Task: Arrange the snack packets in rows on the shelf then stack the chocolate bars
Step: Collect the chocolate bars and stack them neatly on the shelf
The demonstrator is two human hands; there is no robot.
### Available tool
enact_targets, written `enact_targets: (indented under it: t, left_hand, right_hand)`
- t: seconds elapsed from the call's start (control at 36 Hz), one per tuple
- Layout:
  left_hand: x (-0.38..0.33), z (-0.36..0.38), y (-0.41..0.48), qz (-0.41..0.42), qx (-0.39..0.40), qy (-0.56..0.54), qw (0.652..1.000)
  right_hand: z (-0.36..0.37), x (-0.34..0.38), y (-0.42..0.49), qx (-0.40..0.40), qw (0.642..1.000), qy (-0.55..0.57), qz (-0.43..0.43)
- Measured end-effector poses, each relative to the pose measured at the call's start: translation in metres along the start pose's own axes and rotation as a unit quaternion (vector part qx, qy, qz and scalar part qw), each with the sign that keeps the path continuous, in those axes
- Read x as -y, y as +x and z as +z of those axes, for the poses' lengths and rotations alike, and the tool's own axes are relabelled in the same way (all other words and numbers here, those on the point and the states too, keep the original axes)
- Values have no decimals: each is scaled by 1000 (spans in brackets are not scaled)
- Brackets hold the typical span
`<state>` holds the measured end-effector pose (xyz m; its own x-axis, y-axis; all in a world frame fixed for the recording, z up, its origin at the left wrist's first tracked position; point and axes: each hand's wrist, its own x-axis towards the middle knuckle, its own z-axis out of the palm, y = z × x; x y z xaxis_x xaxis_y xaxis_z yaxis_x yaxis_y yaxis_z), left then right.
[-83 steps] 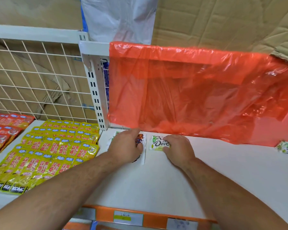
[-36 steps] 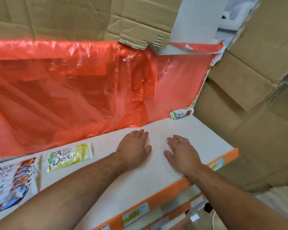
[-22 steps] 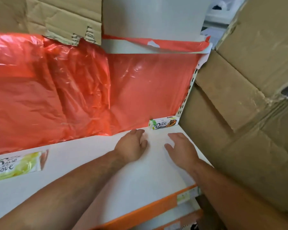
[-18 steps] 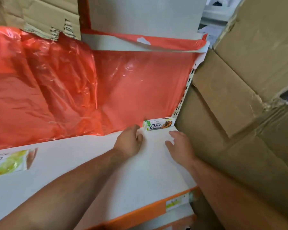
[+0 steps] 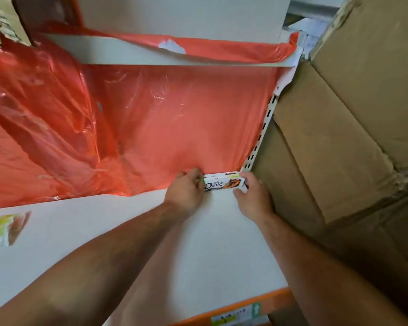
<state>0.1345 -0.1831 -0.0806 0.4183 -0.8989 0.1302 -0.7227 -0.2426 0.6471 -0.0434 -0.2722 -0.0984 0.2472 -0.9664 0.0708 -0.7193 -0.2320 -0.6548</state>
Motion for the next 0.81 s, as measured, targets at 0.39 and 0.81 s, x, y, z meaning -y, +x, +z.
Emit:
enact_targets:
  t: [0.39, 0.81]
  left_hand:
    - [-13, -5, 8, -36, 25, 33, 998]
    - [-14, -27, -14, -92, 46, 34, 994]
  right_hand:
    - [7, -1, 10, -4, 998, 65, 13]
    - [0, 16, -20, 38, 993, 113, 3]
